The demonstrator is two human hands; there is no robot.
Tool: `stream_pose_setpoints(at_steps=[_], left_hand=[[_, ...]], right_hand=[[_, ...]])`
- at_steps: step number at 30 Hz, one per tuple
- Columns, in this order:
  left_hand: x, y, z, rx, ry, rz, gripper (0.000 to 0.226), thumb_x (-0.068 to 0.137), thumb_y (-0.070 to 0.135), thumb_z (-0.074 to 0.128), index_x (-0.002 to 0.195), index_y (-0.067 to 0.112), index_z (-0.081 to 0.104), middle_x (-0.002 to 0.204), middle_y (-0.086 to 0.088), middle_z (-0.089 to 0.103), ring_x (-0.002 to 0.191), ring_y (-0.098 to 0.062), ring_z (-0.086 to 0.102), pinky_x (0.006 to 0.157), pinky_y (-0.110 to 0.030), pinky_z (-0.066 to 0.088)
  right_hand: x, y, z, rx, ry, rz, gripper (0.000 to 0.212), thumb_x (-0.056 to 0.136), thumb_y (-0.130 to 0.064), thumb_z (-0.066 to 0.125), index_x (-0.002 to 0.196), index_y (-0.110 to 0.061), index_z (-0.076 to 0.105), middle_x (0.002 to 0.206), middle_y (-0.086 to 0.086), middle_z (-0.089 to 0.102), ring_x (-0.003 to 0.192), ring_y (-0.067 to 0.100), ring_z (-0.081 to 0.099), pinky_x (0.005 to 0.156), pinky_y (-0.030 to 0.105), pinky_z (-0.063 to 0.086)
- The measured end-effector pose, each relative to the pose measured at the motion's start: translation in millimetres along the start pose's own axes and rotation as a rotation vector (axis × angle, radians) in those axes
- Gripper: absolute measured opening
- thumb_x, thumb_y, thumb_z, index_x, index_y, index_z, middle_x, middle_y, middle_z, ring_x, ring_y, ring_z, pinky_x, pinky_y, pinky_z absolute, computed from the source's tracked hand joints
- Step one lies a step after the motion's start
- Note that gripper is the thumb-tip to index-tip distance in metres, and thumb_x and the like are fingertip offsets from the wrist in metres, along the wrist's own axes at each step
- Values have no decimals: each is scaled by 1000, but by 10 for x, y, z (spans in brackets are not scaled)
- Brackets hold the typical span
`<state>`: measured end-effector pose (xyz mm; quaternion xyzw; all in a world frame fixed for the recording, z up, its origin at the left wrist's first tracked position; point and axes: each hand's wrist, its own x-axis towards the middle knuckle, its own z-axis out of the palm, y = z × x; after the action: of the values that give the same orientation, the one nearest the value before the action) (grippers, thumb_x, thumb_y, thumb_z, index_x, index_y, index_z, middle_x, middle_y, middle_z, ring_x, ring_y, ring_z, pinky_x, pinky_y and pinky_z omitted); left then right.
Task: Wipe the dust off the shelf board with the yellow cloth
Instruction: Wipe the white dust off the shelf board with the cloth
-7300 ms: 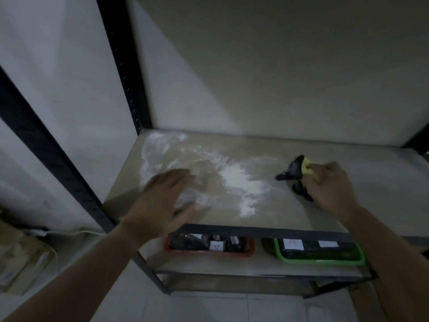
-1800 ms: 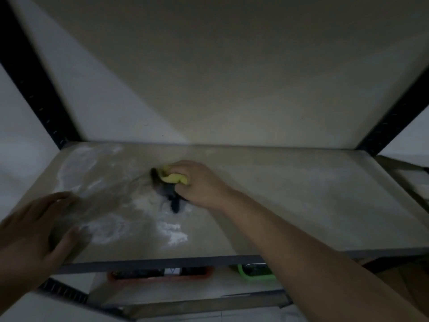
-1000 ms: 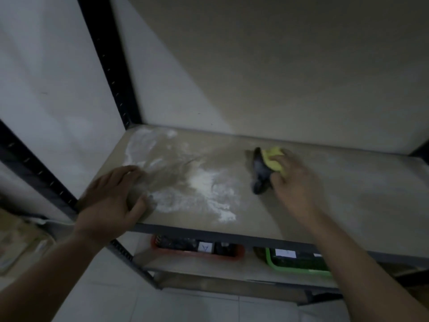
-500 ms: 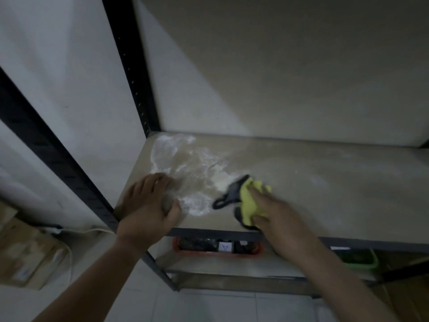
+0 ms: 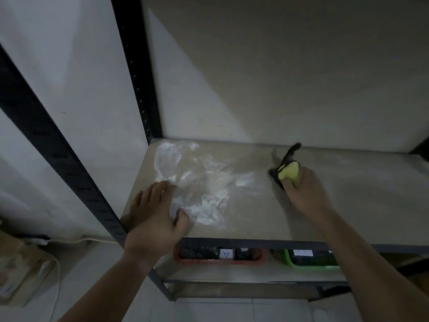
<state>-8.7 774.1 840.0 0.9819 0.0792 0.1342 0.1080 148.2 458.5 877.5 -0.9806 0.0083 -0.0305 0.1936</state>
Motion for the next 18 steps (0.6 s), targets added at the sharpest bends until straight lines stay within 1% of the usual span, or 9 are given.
stream_pose_setpoints(at_steps=[3, 5, 7, 9, 11, 12, 15, 16, 18], left_hand=[[8, -7, 0, 0, 2, 13, 54, 89, 46, 47, 134, 18, 57, 138, -3, 56, 130, -28, 51, 107, -41, 38], [8, -4, -1, -6, 15, 23, 54, 89, 46, 47, 134, 16, 57, 135, -5, 57, 127, -30, 53, 104, -43, 39], [5, 2, -1, -3, 26, 26, 55, 88, 46, 46, 132, 15, 58, 134, -6, 58, 125, -32, 55, 103, -44, 39], [13, 9, -1, 3, 29, 23, 55, 87, 46, 45, 131, 16, 59, 134, -6, 58, 126, -32, 54, 103, -46, 40], [15, 8, 0, 10, 19, 22, 55, 87, 46, 45, 131, 17, 59, 135, -5, 58, 126, -32, 54, 103, -46, 40], [20, 10, -7, 13, 11, 21, 55, 87, 46, 45, 131, 17, 58, 135, -5, 58, 126, -32, 55, 103, -46, 40], [23, 29, -23, 33, -1, 16, 57, 87, 47, 43, 132, 17, 58, 136, -4, 58, 127, -32, 55, 104, -45, 40], [16, 33, -26, 37, 0, 11, 57, 87, 47, 43, 132, 16, 59, 136, -5, 58, 126, -32, 55, 104, -46, 40], [9, 32, -22, 34, 0, 5, 60, 86, 48, 42, 133, 14, 60, 137, -7, 59, 126, -33, 56, 104, -47, 41]], right_hand=[[-238, -398, 292, 75, -1, -217, 50, 89, -26, 55, 136, -15, 44, 131, 11, 53, 114, 29, 53, 89, 34, 44], [-354, -695, 342, 127, -94, -401, 57, 89, -21, 55, 142, -22, 36, 130, 8, 54, 107, 29, 58, 79, 32, 46], [-255, -705, 239, 260, -174, -469, 61, 87, -17, 54, 143, -25, 32, 125, 8, 57, 99, 28, 60, 74, 31, 47], [-82, -452, -16, 385, -27, -449, 53, 83, -14, 54, 134, -19, 44, 120, 7, 59, 99, 24, 60, 82, 33, 49], [110, 43, -233, 307, 226, -382, 40, 81, -7, 58, 120, -10, 57, 111, 7, 61, 95, 25, 59, 83, 31, 48], [196, 343, -306, 221, 296, -299, 35, 81, -6, 58, 116, -9, 59, 109, 11, 62, 92, 29, 60, 80, 34, 49], [284, 882, -309, 58, 257, -10, 35, 86, -13, 54, 120, -8, 59, 110, 23, 62, 90, 40, 61, 75, 42, 49], [263, 854, -209, 53, 247, 13, 36, 86, -14, 55, 121, -8, 60, 112, 23, 63, 91, 41, 62, 76, 43, 50], [121, 472, 50, 78, 215, -89, 37, 85, -18, 60, 121, -15, 63, 117, 15, 65, 98, 36, 64, 85, 40, 51]])
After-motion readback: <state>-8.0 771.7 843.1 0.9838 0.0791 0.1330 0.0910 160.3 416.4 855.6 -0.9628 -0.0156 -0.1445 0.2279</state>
